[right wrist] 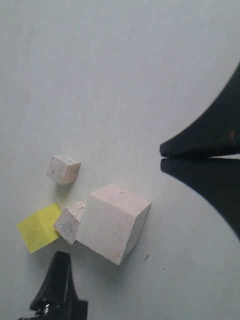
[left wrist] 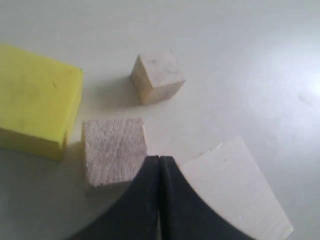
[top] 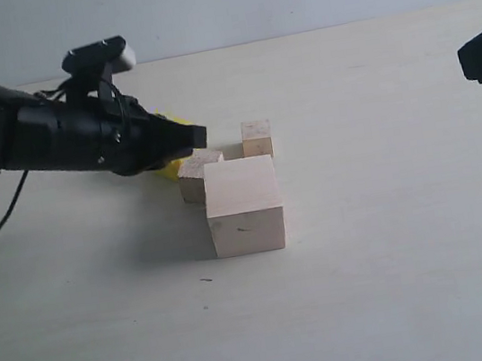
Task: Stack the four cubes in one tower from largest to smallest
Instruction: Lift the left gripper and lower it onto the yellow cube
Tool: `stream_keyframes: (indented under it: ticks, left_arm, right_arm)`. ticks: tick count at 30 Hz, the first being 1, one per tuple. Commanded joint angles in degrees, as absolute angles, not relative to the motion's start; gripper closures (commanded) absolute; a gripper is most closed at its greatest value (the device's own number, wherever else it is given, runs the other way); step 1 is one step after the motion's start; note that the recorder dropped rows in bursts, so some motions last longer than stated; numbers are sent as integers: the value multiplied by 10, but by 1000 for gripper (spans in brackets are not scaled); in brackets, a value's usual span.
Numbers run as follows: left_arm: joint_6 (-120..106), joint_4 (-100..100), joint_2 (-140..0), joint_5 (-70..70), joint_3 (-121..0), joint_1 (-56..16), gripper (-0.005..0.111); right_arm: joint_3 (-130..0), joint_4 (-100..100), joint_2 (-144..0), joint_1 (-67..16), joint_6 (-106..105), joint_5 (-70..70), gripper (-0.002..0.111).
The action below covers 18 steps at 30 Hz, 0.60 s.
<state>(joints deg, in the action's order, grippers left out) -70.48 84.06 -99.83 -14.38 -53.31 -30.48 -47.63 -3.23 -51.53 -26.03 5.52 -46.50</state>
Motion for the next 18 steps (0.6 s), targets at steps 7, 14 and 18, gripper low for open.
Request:
stream_keyframes:
  ticks: [7,14,18]
  left_arm:
    - [-586,646,-960,-140,-612,-284,107]
    - [-284,228,-998,-204,-695,-275,107]
    - [-143,75,-1014,-262,-724,-266,107]
  right_arm:
    - [-473,-30,-513,-260,52,-472,108]
    - [-473,-30,-513,-260,52,-475,108]
    - [-473,-30,-513,-260,52,-475,108]
